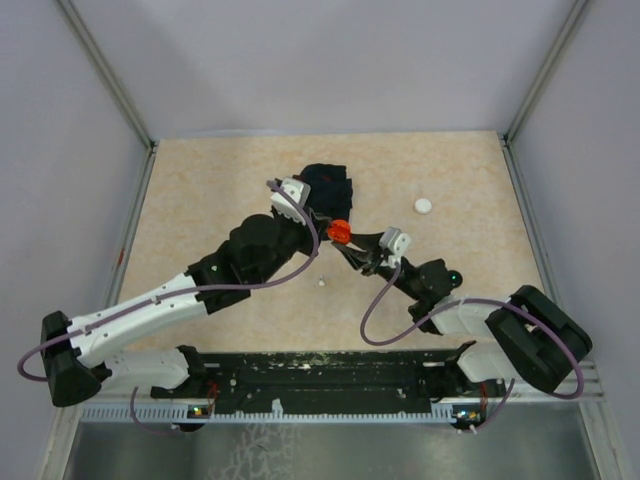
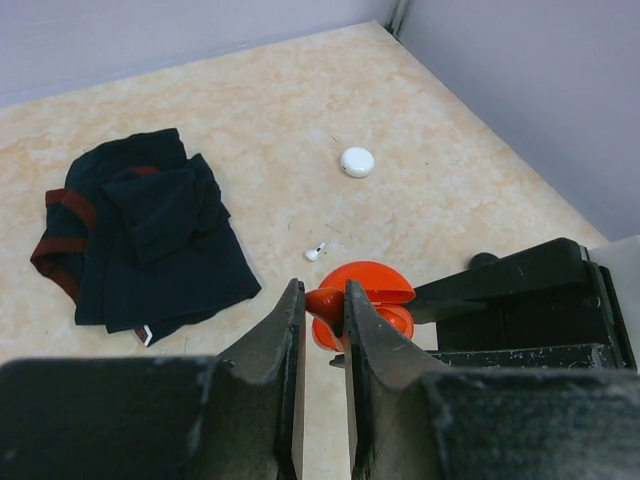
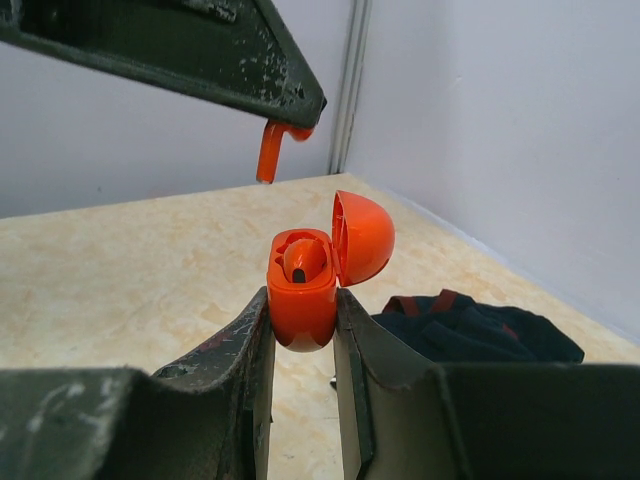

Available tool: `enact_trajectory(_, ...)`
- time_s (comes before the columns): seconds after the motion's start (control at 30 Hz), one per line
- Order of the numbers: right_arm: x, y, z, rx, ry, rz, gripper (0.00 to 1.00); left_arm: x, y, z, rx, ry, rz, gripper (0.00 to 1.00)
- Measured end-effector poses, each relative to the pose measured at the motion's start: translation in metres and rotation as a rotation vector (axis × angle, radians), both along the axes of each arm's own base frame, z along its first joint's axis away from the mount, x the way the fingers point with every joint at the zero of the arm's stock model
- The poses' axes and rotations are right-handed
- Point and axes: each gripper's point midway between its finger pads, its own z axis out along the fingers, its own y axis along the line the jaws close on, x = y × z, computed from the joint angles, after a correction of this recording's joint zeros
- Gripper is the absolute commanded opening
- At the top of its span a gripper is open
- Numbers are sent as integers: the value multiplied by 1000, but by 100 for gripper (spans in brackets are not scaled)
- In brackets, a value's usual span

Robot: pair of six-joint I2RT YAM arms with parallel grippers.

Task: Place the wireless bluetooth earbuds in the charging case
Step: Place the earbud in the charging case.

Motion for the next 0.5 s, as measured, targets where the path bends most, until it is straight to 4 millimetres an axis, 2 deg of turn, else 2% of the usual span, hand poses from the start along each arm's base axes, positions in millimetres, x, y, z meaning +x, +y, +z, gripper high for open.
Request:
enact_trajectory(0.13,-1,0,2,11,0,3,0,-3,-3,-5,2,-19,5,18)
enact_trajectory(0.5,-4,-2,13,46,-12,11,0,-8,-10,2,-32,-78,4,18)
